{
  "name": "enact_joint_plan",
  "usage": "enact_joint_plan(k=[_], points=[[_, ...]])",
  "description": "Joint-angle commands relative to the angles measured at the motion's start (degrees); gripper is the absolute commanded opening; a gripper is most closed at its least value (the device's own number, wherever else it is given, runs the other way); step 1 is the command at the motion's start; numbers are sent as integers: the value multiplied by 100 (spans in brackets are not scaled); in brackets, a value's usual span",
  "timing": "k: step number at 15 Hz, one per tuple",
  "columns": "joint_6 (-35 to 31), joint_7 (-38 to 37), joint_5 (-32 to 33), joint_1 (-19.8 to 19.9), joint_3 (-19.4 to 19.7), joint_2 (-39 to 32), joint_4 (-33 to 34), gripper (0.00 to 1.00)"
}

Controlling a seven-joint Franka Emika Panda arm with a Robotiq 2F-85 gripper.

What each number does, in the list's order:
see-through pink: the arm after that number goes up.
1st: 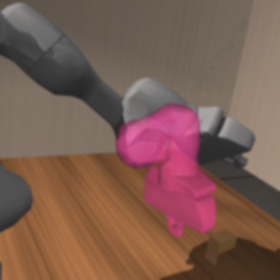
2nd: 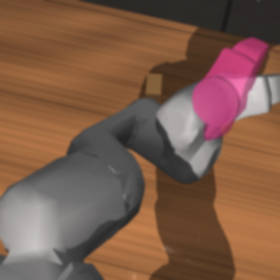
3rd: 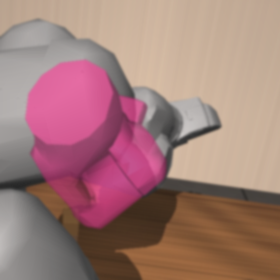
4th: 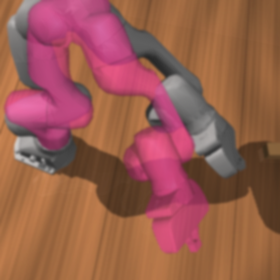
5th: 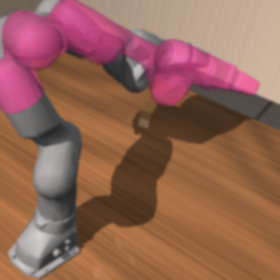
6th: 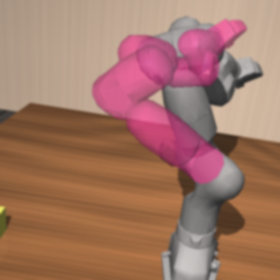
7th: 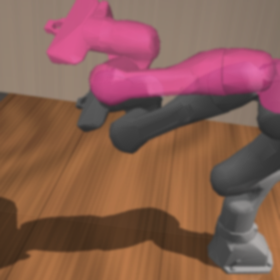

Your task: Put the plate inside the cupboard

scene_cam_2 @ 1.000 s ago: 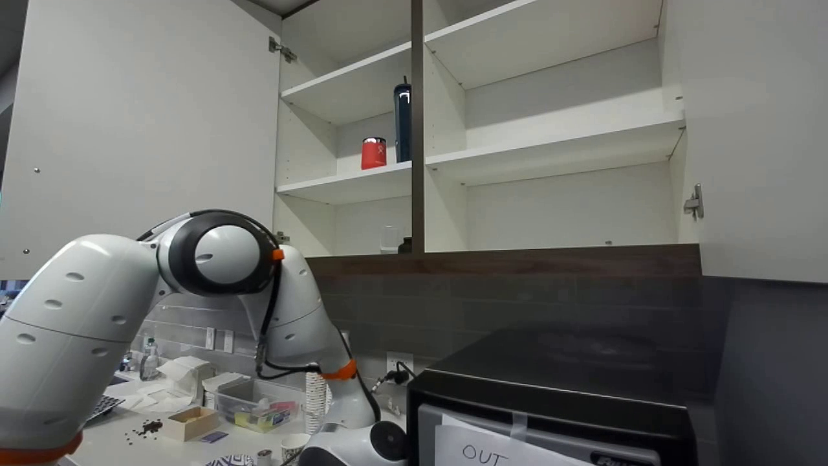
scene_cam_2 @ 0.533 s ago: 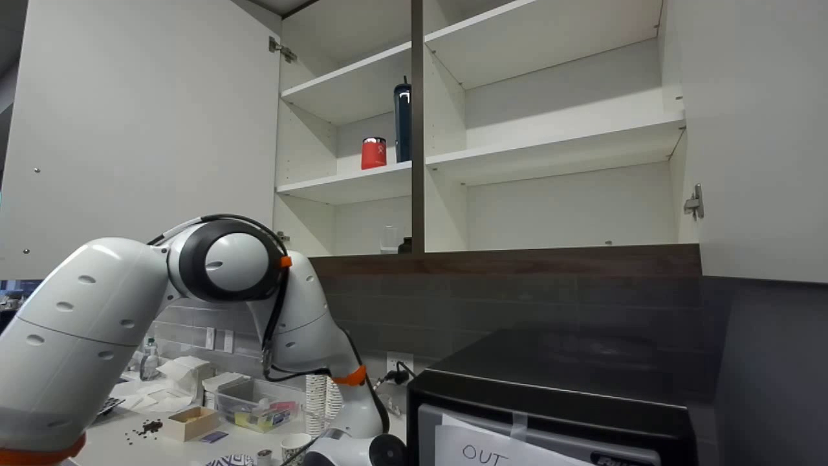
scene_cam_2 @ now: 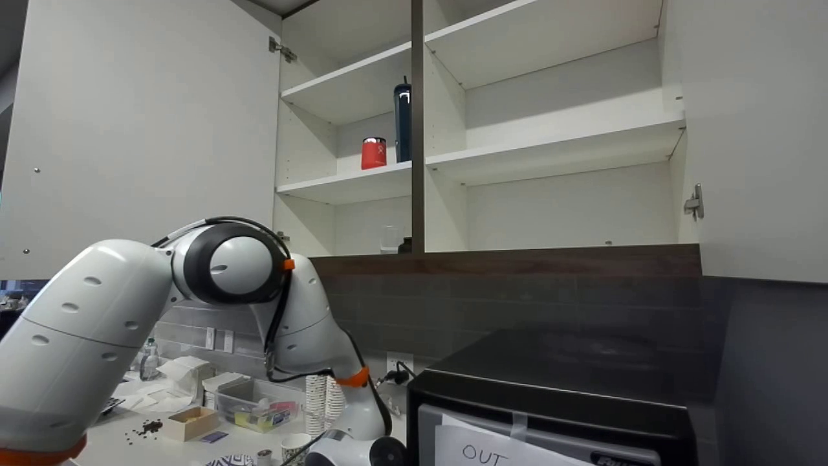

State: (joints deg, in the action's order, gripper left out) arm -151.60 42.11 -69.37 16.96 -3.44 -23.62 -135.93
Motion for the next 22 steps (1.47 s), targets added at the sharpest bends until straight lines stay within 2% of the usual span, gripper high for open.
enact_joint_plan(k=[1,7,14,15,22], points=[[62,304,-250,106,-62,-9,82,0],[304,679,-440,218,-115,468,-67,1],[786,1145,-692,358,-63,1480,-449,1],[1018,1219,-745,-12,347,1656,-488,1],[2017,1461,-398,-301,989,2565,-909,1]])
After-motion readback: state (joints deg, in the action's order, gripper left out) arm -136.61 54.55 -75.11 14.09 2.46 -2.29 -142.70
